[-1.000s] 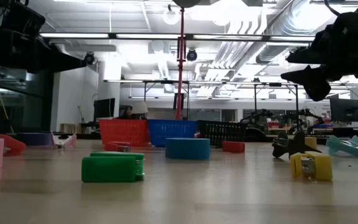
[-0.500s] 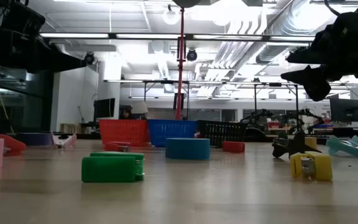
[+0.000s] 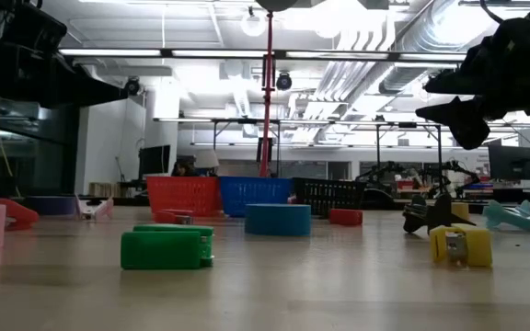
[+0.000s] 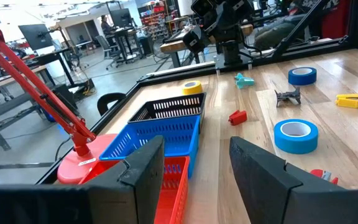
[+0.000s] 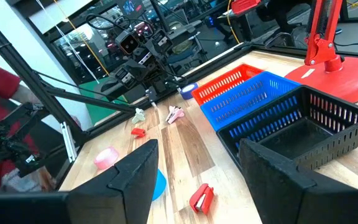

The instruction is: Pick and place Stapler, Stapler remover, tape

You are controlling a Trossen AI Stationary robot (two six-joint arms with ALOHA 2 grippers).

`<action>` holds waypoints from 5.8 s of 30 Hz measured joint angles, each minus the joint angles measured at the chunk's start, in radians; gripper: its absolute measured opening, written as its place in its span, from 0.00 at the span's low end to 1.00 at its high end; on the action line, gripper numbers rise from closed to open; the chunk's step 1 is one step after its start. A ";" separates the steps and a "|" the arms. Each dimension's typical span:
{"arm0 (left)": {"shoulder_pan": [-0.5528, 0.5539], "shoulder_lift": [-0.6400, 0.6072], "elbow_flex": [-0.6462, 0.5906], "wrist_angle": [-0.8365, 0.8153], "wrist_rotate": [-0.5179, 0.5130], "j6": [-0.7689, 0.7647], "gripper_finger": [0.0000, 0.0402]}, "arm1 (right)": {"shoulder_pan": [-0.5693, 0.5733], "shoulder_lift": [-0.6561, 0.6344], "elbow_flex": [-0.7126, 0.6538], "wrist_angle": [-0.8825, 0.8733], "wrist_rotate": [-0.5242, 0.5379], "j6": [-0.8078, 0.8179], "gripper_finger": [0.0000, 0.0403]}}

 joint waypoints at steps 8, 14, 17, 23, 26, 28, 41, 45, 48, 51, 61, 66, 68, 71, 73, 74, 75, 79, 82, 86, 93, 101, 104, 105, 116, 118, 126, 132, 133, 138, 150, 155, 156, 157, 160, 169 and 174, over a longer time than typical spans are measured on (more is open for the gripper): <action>0.000 0.000 0.000 0.000 0.000 0.000 0.45 | 0.000 0.000 0.000 0.000 0.000 0.000 0.54; 0.000 0.000 0.000 0.000 0.000 0.000 0.45 | 0.000 0.000 0.000 0.000 0.000 0.000 0.54; 0.000 0.000 0.000 0.000 0.000 0.000 0.45 | 0.000 0.000 0.000 0.000 0.000 0.000 0.54; 0.000 0.000 0.000 0.000 0.000 0.000 0.45 | 0.000 0.000 0.000 0.000 0.000 0.000 0.54; 0.000 0.000 0.000 0.000 0.000 0.000 0.45 | 0.000 0.000 0.000 0.000 0.000 0.000 0.54; 0.000 0.000 0.000 0.000 0.000 0.000 0.45 | 0.000 0.000 0.000 0.000 0.000 0.000 0.54; 0.000 0.000 0.000 0.000 0.000 0.000 0.45 | 0.000 0.000 0.000 0.000 0.013 0.000 0.54; 0.000 0.000 0.000 0.000 0.000 0.000 0.45 | 0.000 0.000 -0.001 0.009 0.002 0.005 0.54; 0.000 0.000 0.000 0.000 0.000 0.000 0.45 | 0.000 0.000 -0.001 0.080 0.001 0.034 0.54; 0.000 0.000 0.000 0.000 0.000 0.000 0.45 | 0.000 0.000 -0.001 0.180 -0.006 0.083 0.54; 0.000 0.000 0.000 0.000 0.000 0.000 0.45 | -0.066 0.009 -0.001 0.366 0.094 0.062 0.54; 0.000 0.000 0.000 0.000 0.000 0.000 0.45 | -0.133 0.078 0.073 0.173 -0.038 0.100 0.54; 0.000 0.000 0.000 0.000 0.000 0.000 0.45 | -0.162 0.132 0.131 0.113 -0.053 0.061 0.54; 0.000 0.000 0.000 0.000 0.000 0.000 0.45 | -0.210 0.232 0.230 0.032 -0.039 -0.014 0.54; 0.000 0.000 0.000 0.000 0.000 0.000 0.45 | -0.244 0.312 0.305 -0.050 -0.027 -0.048 0.54; 0.000 0.000 0.000 0.000 0.000 0.000 0.45 | -0.258 0.354 0.347 -0.097 -0.025 -0.057 0.54; 0.000 0.000 0.000 0.000 0.000 0.000 0.45 | -0.272 0.395 0.388 -0.141 -0.025 -0.067 0.54; 0.000 0.000 0.000 0.000 0.000 0.000 0.45 | -0.320 0.548 0.531 -0.326 -0.007 -0.106 0.54; 0.000 0.000 0.000 0.000 0.000 0.000 0.45 | -0.355 0.648 0.624 -0.449 0.011 -0.122 0.54; 0.000 0.000 0.000 0.000 0.000 0.000 0.45 | -0.396 0.757 0.710 -0.574 0.002 -0.136 0.54; 0.000 0.000 0.000 0.000 0.000 0.000 0.45 | -0.418 0.885 0.784 -0.608 -0.025 -0.132 0.54; 0.000 0.000 0.000 0.000 0.000 0.000 0.45 | -0.486 0.997 0.799 -0.608 -0.220 0.038 0.54; 0.000 0.000 0.000 0.000 0.000 0.000 0.45 | -0.518 1.024 0.799 -0.631 -0.234 0.089 0.54; 0.000 0.000 0.000 0.000 0.000 0.000 0.45 | -0.528 1.028 0.799 -0.641 -0.230 0.089 0.54; 0.000 0.000 0.000 0.000 0.000 0.000 0.45 | -0.565 1.034 0.799 -0.820 -0.056 0.160 0.54; 0.000 0.000 0.000 0.000 0.000 0.000 0.45 | -0.565 1.034 0.799 -0.848 -0.040 0.167 0.54; 0.000 0.000 0.000 0.000 0.000 0.000 0.45 | -0.554 1.090 0.798 -0.994 0.052 0.204 0.54; 0.000 0.000 0.000 0.000 0.000 0.000 0.45 | -0.542 1.159 0.798 -1.021 0.058 0.203 0.54; 0.000 0.000 0.000 0.000 0.000 0.000 0.45 | -0.542 1.172 0.798 -1.024 0.058 0.203 0.54; 0.000 0.000 0.000 0.000 0.000 0.000 0.45 | -0.542 1.233 0.798 -1.056 0.065 0.202 0.54; 0.000 0.000 0.000 0.000 0.000 0.000 0.45 | -0.546 1.257 0.690 -0.960 0.073 0.239 0.54; 0.000 0.000 0.000 0.000 0.000 0.000 0.45 | -0.545 1.257 0.690 -0.938 0.086 0.255 0.54; 0.000 0.000 0.000 0.000 0.000 0.000 0.45 | -0.545 1.260 0.690 -0.940 0.096 0.257 0.54; 0.000 0.000 0.000 0.000 0.000 0.000 0.45 | -0.546 1.267 0.690 -0.941 0.107 0.263 0.54; 0.000 0.000 0.000 0.000 0.000 0.000 0.45 | -0.552 1.289 0.668 -0.894 0.094 0.266 0.54; 0.000 0.000 0.000 0.000 0.000 0.000 0.45 | -0.552 1.354 0.646 -0.807 0.050 0.252 0.53; 0.000 0.000 0.000 0.000 0.000 0.000 0.45 | -0.552 1.358 0.645 -0.810 0.053 0.238 0.43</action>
